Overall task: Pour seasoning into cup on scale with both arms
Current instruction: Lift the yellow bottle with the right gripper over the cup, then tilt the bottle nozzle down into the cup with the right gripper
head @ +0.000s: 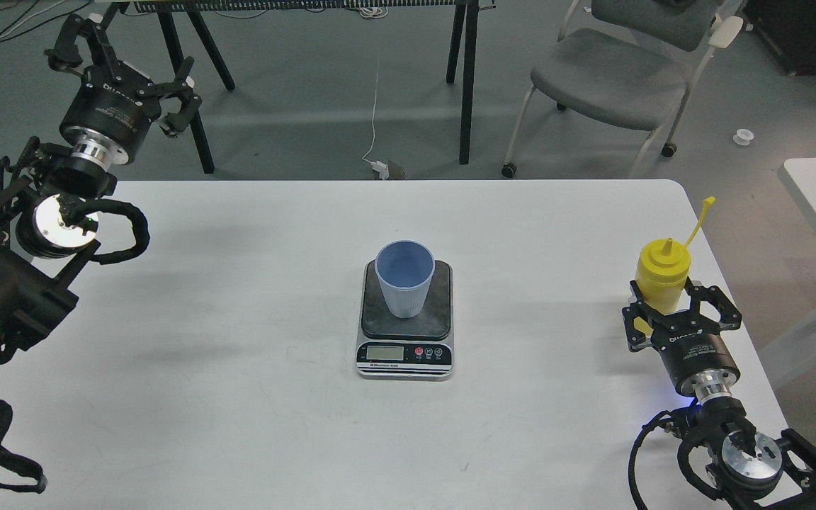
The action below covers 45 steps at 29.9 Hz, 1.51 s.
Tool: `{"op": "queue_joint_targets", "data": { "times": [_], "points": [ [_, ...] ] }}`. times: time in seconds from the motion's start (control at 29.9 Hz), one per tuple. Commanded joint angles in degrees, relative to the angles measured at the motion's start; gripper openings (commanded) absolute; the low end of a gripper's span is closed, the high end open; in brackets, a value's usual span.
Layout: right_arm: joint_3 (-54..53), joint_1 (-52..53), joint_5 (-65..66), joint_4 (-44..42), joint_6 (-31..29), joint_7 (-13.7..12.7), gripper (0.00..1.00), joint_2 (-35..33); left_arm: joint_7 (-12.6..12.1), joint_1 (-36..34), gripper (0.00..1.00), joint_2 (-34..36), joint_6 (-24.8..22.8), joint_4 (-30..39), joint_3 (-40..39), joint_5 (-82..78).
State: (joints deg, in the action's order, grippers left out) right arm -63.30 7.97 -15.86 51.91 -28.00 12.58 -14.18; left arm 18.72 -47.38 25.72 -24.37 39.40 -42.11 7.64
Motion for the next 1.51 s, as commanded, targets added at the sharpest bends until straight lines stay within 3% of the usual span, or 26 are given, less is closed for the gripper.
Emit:
{"op": "queue_joint_targets", "data": {
  "times": [0.0, 0.4, 0.74, 0.8, 0.94, 1.14, 1.27, 1.47],
  "points": [
    [-0.2, 3.5, 1.1, 0.0, 0.0, 0.1, 0.51, -1.1, 0.0, 0.1, 0.99, 0.3, 0.6, 1.1, -0.2, 0.0],
    [-0.6, 21.0, 27.6, 0.7, 0.0, 0.1, 0.50, -8.9, -0.2, 4.6, 0.99, -0.3, -2.5, 1.4, -2.5, 0.4],
    [1.9, 27.9, 69.6, 11.6, 0.0, 0.1, 0.49, -8.2, -0.1, 9.1, 0.99, -0.4, -3.6, 0.6, -4.1, 0.8],
    [3.4, 28.6, 80.4, 13.5, 3.5, 0.4, 0.49, -7.5, 0.1, 9.8, 0.99, -0.5, -3.6, -0.1, -4.2, 0.8],
    [10.2, 32.5, 94.5, 14.1, 9.0, 4.1, 0.49, -4.5, 0.4, 10.5, 0.99, -0.9, -3.6, -1.5, -4.3, 0.9],
    [24.5, 39.2, 105.7, 12.3, 17.6, 5.4, 0.49, -2.5, 0.6, 11.3, 0.99, -0.8, -3.6, -1.5, -4.3, 0.9],
    [30.3, 42.3, 116.8, 8.8, 22.5, 7.7, 0.49, -0.9, 0.6, 11.7, 0.99, -0.6, -3.6, -1.5, -4.3, 0.8],
    [34.0, 42.7, 124.9, 8.2, 25.2, 8.2, 0.49, -0.5, 0.6, 11.7, 0.99, -0.4, -3.6, -1.3, -4.3, 0.8]
  ]
}}
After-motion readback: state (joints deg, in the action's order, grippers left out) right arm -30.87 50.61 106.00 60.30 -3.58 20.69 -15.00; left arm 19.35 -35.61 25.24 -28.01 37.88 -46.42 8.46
